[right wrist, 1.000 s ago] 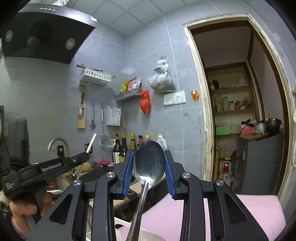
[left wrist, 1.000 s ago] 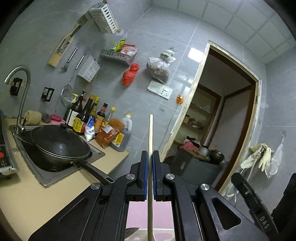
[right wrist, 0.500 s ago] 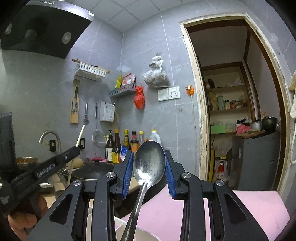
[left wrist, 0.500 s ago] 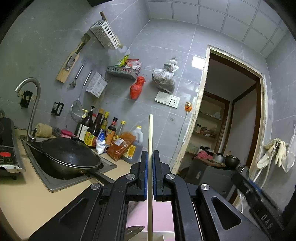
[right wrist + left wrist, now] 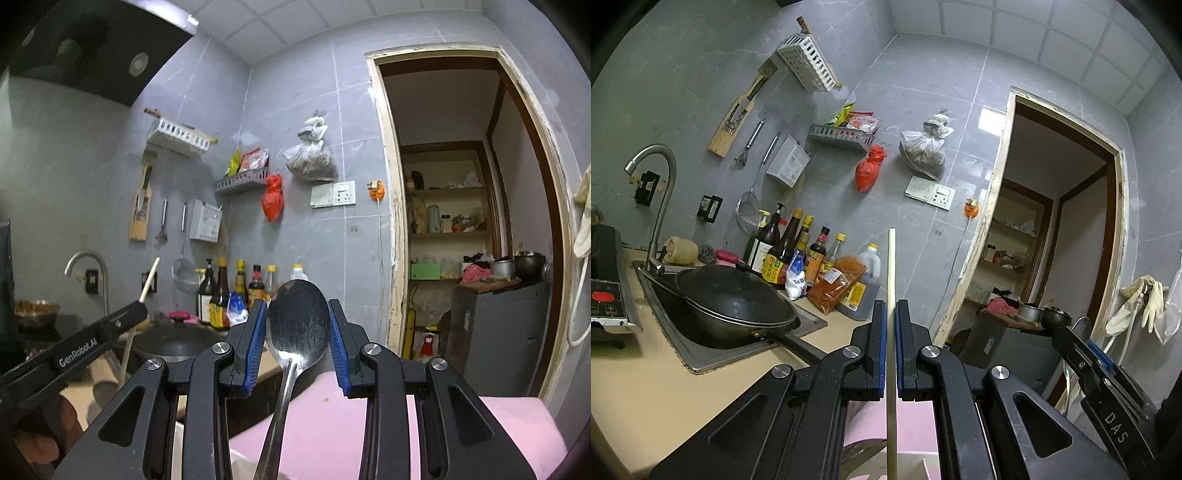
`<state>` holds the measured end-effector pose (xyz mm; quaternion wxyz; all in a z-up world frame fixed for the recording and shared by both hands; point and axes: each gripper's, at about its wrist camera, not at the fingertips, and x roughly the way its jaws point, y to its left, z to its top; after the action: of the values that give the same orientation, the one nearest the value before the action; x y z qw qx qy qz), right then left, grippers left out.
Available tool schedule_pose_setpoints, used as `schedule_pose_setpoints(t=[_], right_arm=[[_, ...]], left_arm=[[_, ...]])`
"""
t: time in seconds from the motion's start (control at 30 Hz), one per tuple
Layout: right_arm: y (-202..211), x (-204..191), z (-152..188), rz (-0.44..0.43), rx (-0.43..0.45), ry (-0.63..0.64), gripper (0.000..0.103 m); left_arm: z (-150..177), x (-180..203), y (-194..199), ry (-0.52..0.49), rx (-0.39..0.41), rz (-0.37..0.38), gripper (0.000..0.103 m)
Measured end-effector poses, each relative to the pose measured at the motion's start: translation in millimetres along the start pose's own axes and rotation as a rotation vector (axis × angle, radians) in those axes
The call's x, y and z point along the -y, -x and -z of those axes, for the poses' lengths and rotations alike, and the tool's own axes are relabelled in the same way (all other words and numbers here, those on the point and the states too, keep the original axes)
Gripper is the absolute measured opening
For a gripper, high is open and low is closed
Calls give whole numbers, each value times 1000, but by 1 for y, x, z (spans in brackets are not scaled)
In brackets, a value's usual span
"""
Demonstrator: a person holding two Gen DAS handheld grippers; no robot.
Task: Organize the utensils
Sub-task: 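Lower the spoon into the basket and open the right tool while the left tool drops the chopstick in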
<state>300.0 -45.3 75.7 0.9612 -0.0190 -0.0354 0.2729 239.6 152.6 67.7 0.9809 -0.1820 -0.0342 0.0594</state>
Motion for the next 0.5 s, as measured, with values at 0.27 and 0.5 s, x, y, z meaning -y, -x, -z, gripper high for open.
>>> schedule_pose_setpoints(t=[0.27, 0.5], right_arm=[[5, -4, 18, -44, -105, 53, 30], [10, -5, 29, -103, -211, 57, 30]], left_arm=[[14, 9, 10, -50, -39, 26, 2], [20, 20, 24, -138, -83, 76, 3]])
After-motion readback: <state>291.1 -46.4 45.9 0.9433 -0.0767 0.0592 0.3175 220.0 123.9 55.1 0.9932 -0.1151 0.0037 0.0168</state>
